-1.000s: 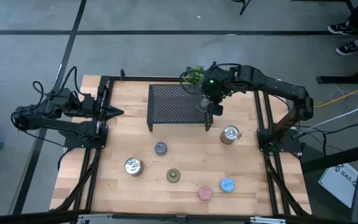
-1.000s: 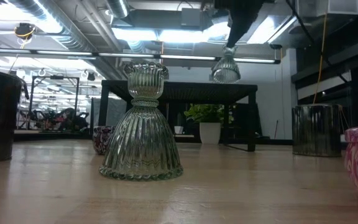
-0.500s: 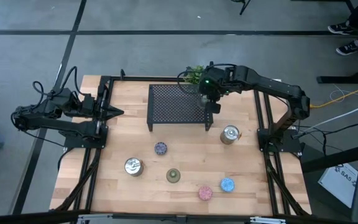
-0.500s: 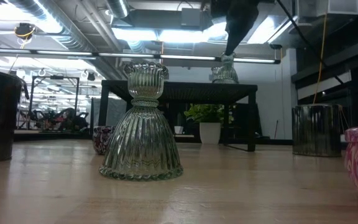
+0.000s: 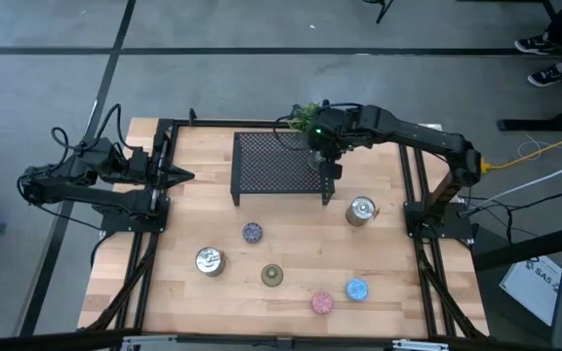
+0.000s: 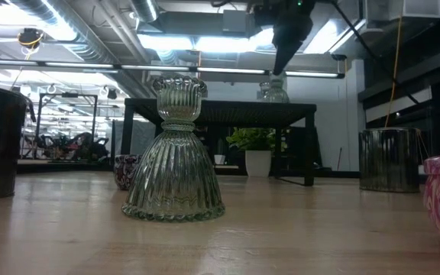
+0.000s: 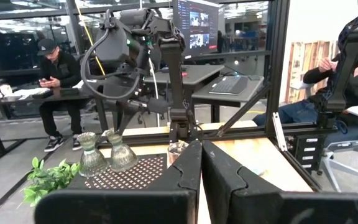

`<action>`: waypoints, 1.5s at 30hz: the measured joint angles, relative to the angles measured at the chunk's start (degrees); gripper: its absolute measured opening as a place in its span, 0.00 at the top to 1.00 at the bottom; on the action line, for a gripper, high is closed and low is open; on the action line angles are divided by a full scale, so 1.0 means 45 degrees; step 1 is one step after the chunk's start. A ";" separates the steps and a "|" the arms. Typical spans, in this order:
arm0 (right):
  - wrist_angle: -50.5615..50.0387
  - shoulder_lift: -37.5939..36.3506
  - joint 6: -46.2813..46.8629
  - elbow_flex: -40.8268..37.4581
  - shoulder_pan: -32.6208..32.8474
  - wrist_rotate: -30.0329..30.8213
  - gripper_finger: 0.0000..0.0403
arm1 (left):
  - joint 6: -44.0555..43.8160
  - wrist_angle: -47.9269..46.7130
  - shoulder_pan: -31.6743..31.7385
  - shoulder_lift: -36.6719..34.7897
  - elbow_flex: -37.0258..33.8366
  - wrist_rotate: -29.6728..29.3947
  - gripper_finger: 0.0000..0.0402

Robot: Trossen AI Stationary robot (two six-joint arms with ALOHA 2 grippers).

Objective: Pick & Place candle stick holders
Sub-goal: Put the top transparent green glass candle holder aligned with the other transparent glass candle holder on the shelf, then put the transparent glass candle holder aligned with the other transparent glass candle holders on the shelf

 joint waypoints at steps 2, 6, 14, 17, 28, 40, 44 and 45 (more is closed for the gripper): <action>-0.0042 0.0013 -0.0005 0.0000 0.0000 0.0201 0.94 | 0.0001 -0.0001 0.0001 0.0001 0.0000 -0.0004 0.98; -0.0078 0.0023 0.0034 0.0000 0.0003 0.0280 0.94 | 0.0004 0.0002 -0.0002 0.0000 0.0000 -0.0003 0.98; -0.0081 0.0037 0.0199 -0.0005 0.0000 -0.0048 0.90 | 0.0002 -0.0001 0.0002 0.0000 0.0000 0.0000 0.98; -0.0091 0.0046 0.0233 -0.0024 -0.0005 -0.0892 0.85 | 0.0000 0.0002 0.0002 0.0000 0.0000 -0.0003 0.98; 0.0150 0.0028 0.0750 -0.0024 -0.0003 -0.1413 0.61 | 0.0004 0.0002 -0.0002 0.0000 0.0000 -0.0005 0.98; -0.1340 -0.0811 0.1660 0.1141 0.0216 -0.2422 0.55 | 0.0000 -0.0001 0.0000 0.0005 0.0000 -0.0005 0.98; -0.1999 -0.1085 0.2278 0.1129 0.0552 -0.4139 0.55 | 0.0003 0.0000 0.0002 0.0005 0.0000 -0.0010 0.98; -0.2007 -0.1187 0.2444 0.1056 0.0710 -0.4507 0.56 | 0.0003 0.0002 0.0002 0.0005 0.0000 -0.0008 0.98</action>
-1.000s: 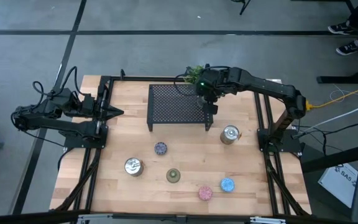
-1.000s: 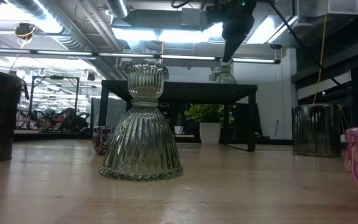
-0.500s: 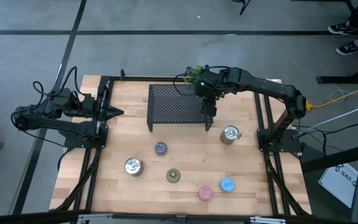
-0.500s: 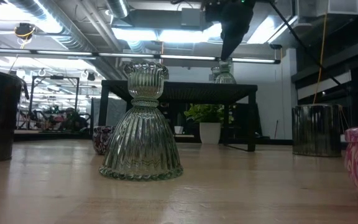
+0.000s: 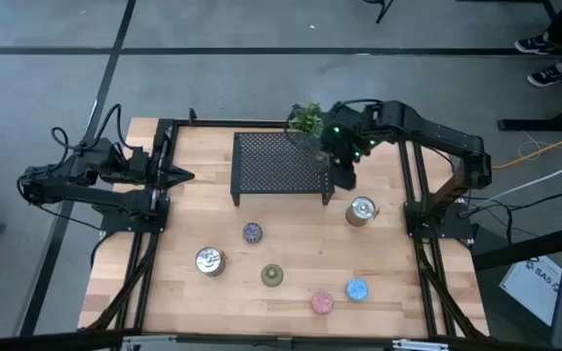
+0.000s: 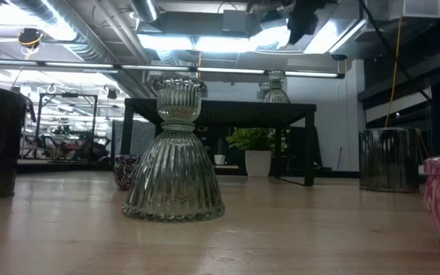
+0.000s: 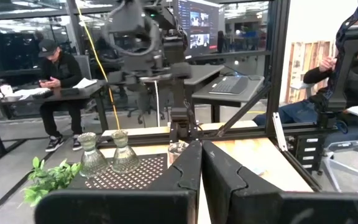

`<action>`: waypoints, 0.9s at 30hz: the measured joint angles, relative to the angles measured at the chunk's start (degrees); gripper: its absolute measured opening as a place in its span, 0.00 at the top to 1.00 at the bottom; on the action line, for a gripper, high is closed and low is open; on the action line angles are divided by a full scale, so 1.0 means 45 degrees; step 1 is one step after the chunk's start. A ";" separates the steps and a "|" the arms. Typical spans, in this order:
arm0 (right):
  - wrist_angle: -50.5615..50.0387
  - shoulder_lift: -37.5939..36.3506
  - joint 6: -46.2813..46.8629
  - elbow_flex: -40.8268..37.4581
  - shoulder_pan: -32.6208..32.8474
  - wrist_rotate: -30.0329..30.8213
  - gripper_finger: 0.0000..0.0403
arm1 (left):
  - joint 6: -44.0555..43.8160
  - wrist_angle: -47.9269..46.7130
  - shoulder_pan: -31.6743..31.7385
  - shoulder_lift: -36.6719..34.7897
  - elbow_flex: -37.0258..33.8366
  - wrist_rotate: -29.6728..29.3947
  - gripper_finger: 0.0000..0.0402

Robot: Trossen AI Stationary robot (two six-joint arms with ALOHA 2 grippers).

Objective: Pick & Place candle stick holders
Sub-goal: Put the transparent glass candle holder aligned with the other transparent glass candle holders on the shelf

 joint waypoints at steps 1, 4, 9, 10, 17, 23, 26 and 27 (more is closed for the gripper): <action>-0.0062 -0.0077 0.0170 -0.0085 0.0186 -0.0268 0.56 | 0.0002 0.0000 -0.0004 0.0000 0.0000 -0.0002 0.98; -0.0201 -0.0213 0.0825 -0.0293 0.0868 -0.0584 0.58 | -0.0003 0.0000 -0.0005 0.0000 0.0000 0.0003 0.98; -0.0609 -0.0279 0.2416 -0.0396 0.2517 -0.0595 0.61 | -0.0001 -0.0004 0.0000 0.0000 0.0000 0.0003 0.98; -0.0560 -0.0298 0.2782 -0.0396 0.2896 -0.0588 0.62 | -0.0003 0.0000 -0.0005 0.0000 0.0000 0.0003 0.98; -0.0397 -0.0301 0.5653 -0.0396 0.5893 0.1314 0.68 | 0.0001 0.0000 -0.0005 0.0000 0.0000 0.0003 0.98; 0.0198 -0.0298 0.8630 -0.0396 0.8398 0.4199 0.71 | -0.0002 0.0000 0.0000 0.0000 0.0000 0.0003 0.98; 0.0837 -0.0294 0.9766 -0.0396 0.9406 0.5192 0.72 | -0.0001 -0.0002 -0.0005 0.0000 0.0000 0.0003 0.98; 0.1043 -0.0284 1.0012 -0.0396 0.9689 0.5449 0.72 | -0.0001 0.0000 0.0000 0.0000 0.0000 0.0003 0.98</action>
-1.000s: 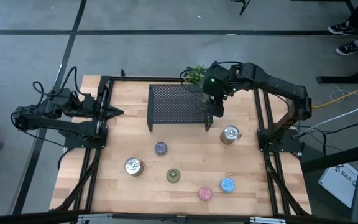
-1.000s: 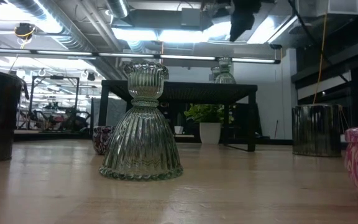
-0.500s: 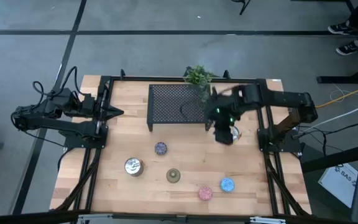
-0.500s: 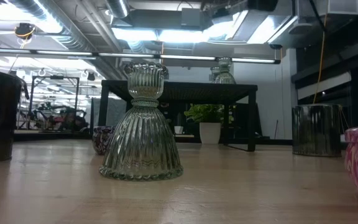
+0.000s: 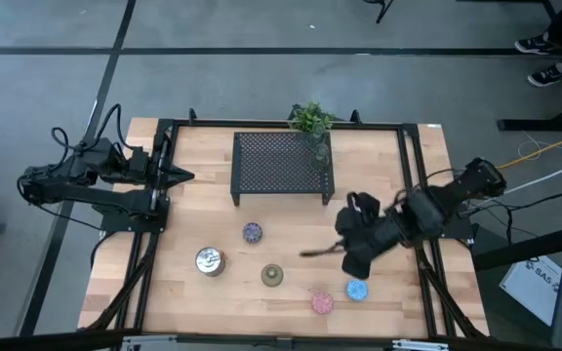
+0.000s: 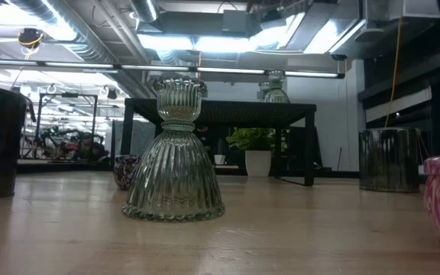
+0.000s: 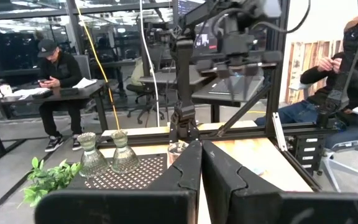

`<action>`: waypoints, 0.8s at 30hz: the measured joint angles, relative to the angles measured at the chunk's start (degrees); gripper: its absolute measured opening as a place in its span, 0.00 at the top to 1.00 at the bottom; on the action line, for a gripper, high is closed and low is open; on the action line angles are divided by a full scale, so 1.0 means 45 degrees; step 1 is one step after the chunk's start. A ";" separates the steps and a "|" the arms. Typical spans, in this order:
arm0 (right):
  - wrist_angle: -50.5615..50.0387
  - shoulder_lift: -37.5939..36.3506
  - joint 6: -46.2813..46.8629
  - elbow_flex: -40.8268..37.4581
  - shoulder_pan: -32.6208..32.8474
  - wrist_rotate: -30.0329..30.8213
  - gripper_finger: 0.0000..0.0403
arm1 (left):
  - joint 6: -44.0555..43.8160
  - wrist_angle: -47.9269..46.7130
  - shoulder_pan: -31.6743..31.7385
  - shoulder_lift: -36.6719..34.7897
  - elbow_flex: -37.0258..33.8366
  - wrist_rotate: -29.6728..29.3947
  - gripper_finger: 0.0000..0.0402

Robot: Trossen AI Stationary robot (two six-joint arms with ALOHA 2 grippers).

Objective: Pick & Place candle stick holders
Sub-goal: Put the transparent glass candle holder aligned with the other transparent glass candle holders on the shelf

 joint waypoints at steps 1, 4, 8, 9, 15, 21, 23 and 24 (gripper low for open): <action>0.0232 0.0036 0.0185 0.0000 0.0248 0.0222 0.72 | 0.0001 -0.0001 -0.0004 0.0000 0.0000 0.0000 0.98; 0.0904 0.0107 0.0681 0.0000 0.0895 0.0732 0.72 | 0.0001 0.0000 -0.0002 0.0000 0.0000 0.0000 0.98; 0.1955 0.0401 0.1090 0.0000 0.1349 0.0982 0.72 | 0.0003 -0.0005 -0.0005 -0.0005 0.0000 0.0000 0.98; 0.2217 0.0515 0.1111 0.0000 0.1401 0.0953 0.72 | -0.0002 0.0000 -0.0005 -0.0005 0.0000 0.0000 0.98; 0.2927 0.1203 0.1437 0.0000 0.1724 0.0849 0.72 | -0.0002 -0.0005 -0.0005 0.0000 0.0000 0.0002 0.98; 0.2850 0.1826 0.1438 -0.0005 0.1560 0.0890 0.72 | 0.0003 0.0000 0.0000 -0.0005 0.0000 0.0005 0.98; 0.2859 0.1922 0.1183 -0.0005 0.1349 0.0921 0.72 | -0.0002 0.0000 -0.0003 0.0000 0.0000 0.0005 0.98; 0.2859 0.1971 0.1140 -0.0005 0.1232 0.0951 0.72 | 0.0001 -0.0003 -0.0002 -0.0005 0.0000 0.0002 0.98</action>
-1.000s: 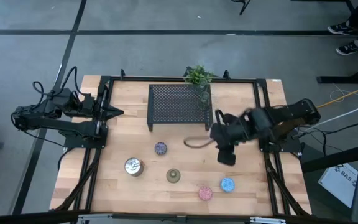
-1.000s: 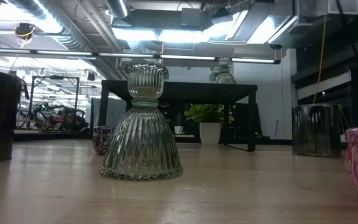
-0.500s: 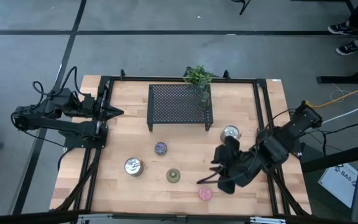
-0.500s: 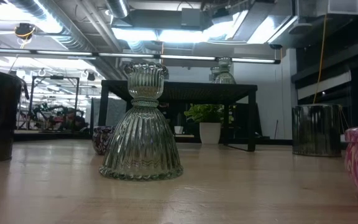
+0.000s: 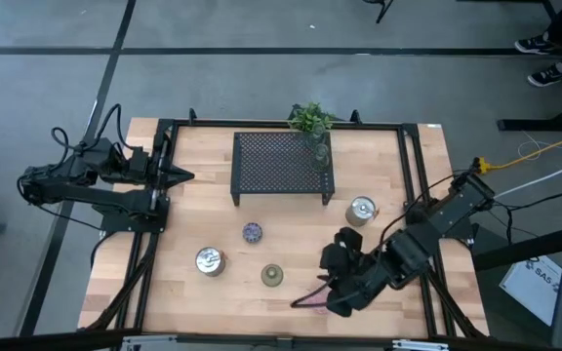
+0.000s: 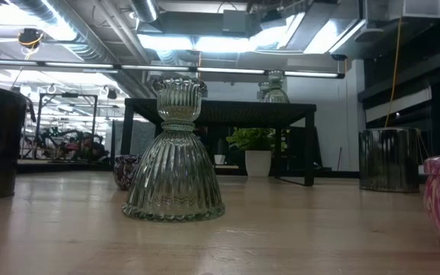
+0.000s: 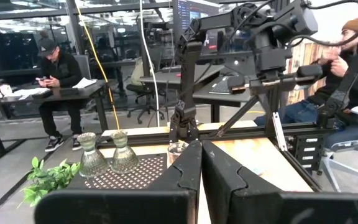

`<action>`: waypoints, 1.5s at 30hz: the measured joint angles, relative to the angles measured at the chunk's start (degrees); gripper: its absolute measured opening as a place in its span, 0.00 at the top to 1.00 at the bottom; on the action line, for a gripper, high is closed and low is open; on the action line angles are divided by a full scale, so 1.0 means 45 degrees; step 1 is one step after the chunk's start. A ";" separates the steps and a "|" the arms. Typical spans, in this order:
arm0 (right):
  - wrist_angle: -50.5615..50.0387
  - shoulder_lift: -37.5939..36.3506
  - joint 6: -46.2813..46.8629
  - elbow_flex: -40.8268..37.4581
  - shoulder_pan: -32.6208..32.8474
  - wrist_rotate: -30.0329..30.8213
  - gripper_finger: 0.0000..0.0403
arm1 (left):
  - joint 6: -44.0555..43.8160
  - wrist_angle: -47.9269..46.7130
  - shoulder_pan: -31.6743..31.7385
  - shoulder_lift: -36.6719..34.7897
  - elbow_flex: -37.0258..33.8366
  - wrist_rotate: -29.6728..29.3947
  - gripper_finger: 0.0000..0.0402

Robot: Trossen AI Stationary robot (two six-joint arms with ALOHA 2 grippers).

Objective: Pick & Place candle stick holders
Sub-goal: Put the transparent glass candle holder aligned with the other transparent glass candle holders on the shelf

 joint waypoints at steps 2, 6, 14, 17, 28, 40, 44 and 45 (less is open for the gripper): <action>-0.0008 0.0121 -0.0039 0.0000 -0.0231 0.0044 0.72 | 0.0001 0.0003 -0.0001 0.0000 0.0000 0.0003 0.98; -0.0032 0.0327 -0.0162 0.0000 -0.0521 -0.0457 0.72 | -0.0002 0.0003 -0.0003 0.0000 0.0000 0.0002 0.98; 0.0148 0.0979 -0.0187 0.0002 -0.0640 -0.0721 0.69 | -0.0003 0.0002 -0.0002 0.0000 0.0000 0.0002 0.98; 0.0487 0.1477 0.0107 0.0000 -0.0625 -0.0730 0.64 | 0.0002 0.0001 -0.0003 0.0000 0.0000 0.0001 0.98; 0.3320 0.3106 0.0170 0.0000 -0.0675 -0.0765 0.45 | -0.0003 0.0003 0.0002 0.0003 0.0000 0.0003 0.98; 0.7499 0.4384 -0.0987 0.0000 -0.1240 -0.0761 0.45 | 0.0000 0.0001 -0.0002 0.0005 0.0000 0.0000 0.98; 0.7726 0.4699 -0.2271 0.0000 -0.1493 -0.0757 0.45 | 0.0001 0.0002 0.0002 0.0001 0.0000 0.0003 0.98; 0.7633 0.4733 -0.2803 0.0000 -0.1536 -0.0754 0.45 | -0.0001 0.0003 -0.0003 0.0000 0.0000 0.0002 0.98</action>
